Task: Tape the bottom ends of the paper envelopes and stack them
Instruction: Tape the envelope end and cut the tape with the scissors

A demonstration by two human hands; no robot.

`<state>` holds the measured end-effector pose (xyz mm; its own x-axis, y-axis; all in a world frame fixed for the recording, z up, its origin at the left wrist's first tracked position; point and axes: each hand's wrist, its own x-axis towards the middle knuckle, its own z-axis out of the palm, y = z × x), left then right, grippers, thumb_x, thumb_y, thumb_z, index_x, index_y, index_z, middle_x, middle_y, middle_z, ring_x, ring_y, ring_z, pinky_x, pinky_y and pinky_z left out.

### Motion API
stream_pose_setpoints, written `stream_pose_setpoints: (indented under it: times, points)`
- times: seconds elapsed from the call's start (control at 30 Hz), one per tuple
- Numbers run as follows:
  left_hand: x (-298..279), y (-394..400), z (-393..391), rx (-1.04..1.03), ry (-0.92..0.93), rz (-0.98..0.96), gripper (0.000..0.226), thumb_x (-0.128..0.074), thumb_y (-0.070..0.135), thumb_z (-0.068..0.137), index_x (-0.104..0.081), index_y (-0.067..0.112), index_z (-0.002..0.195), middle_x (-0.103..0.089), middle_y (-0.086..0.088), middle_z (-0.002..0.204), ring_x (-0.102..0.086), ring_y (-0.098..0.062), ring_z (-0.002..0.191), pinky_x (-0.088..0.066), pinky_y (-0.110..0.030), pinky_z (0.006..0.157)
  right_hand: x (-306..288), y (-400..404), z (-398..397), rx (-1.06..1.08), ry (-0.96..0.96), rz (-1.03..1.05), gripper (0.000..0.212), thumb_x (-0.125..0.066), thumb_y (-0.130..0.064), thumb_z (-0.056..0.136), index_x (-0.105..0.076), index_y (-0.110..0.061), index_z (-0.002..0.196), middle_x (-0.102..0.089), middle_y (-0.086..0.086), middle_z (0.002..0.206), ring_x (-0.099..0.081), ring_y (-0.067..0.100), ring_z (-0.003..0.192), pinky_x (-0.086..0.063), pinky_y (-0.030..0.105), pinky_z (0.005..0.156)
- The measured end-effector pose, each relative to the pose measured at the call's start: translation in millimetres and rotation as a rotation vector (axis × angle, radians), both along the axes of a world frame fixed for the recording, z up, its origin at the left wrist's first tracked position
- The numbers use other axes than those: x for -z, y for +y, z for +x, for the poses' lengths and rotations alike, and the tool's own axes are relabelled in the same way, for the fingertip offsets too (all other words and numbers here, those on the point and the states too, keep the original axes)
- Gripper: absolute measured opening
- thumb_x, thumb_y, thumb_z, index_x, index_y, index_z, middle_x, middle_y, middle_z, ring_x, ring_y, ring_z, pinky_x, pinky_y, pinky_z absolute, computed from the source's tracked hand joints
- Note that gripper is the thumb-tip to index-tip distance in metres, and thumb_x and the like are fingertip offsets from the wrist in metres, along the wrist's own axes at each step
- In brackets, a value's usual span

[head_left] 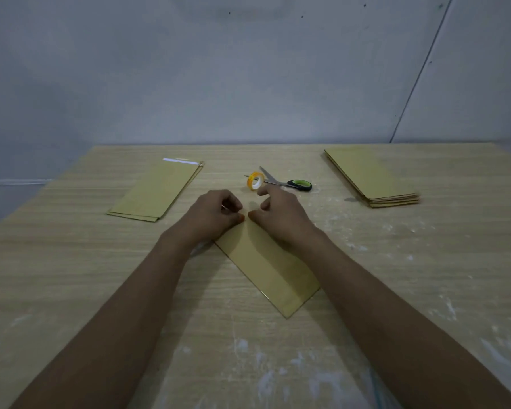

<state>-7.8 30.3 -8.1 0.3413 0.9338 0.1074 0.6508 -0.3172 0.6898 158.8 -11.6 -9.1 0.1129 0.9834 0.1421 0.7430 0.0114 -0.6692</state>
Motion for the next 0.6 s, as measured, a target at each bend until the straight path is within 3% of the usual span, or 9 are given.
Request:
stream_pose_setpoints:
  times: [0.17,0.33,0.4,0.5,0.6]
  points:
    - [-4,-5,5,0.008,0.204,0.096,0.033,-0.079,0.034,0.081,-0.071,0.016,0.108,-0.056,-0.003,0.100,-0.058,-0.019,0.091,-0.048,-0.035,0.087,1,1,0,-0.030,-0.050,0.003,0.045,-0.065,-0.020,0.088,-0.053,-0.019,0.131,-0.064,0.000,0.101,-0.058,0.022,0.104,-0.050,0.040,0.089]
    - [-7,-15,18,-0.096,0.338,0.113,0.035,-0.073,0.030,0.087,-0.066,0.007,0.112,-0.059,-0.014,0.113,-0.057,-0.030,0.106,-0.045,-0.036,0.087,-1,-1,-3,-0.056,-0.179,0.083,0.052,-0.059,-0.016,0.087,-0.045,-0.011,0.136,-0.042,0.013,0.138,-0.050,0.031,0.117,-0.044,0.038,0.092]
    - [-5,-18,20,-0.145,0.265,0.081,0.037,-0.076,0.027,0.085,-0.063,0.007,0.114,-0.059,-0.015,0.116,-0.056,-0.028,0.106,-0.045,-0.035,0.086,-3,-3,-5,-0.057,-0.159,0.087,0.055,-0.060,-0.018,0.086,-0.044,-0.011,0.138,-0.038,0.012,0.138,-0.050,0.032,0.115,-0.044,0.039,0.092]
    - [-5,-18,17,-0.195,0.072,-0.009,0.043,-0.083,0.023,0.079,-0.060,0.012,0.114,-0.062,-0.008,0.108,-0.058,-0.017,0.090,-0.042,-0.026,0.072,-4,-4,-5,-0.053,-0.129,0.067,0.057,-0.062,-0.020,0.087,-0.043,-0.012,0.140,-0.036,0.011,0.139,-0.049,0.031,0.118,-0.044,0.040,0.096]
    - [-8,-17,15,-0.189,-0.077,-0.080,0.043,-0.087,0.018,0.073,-0.059,0.016,0.106,-0.066,0.001,0.091,-0.059,-0.006,0.076,-0.040,-0.019,0.059,-4,-4,-4,-0.038,-0.060,0.032,0.051,-0.061,-0.024,0.090,-0.047,-0.012,0.138,-0.049,0.012,0.134,-0.049,0.027,0.121,-0.043,0.041,0.101]
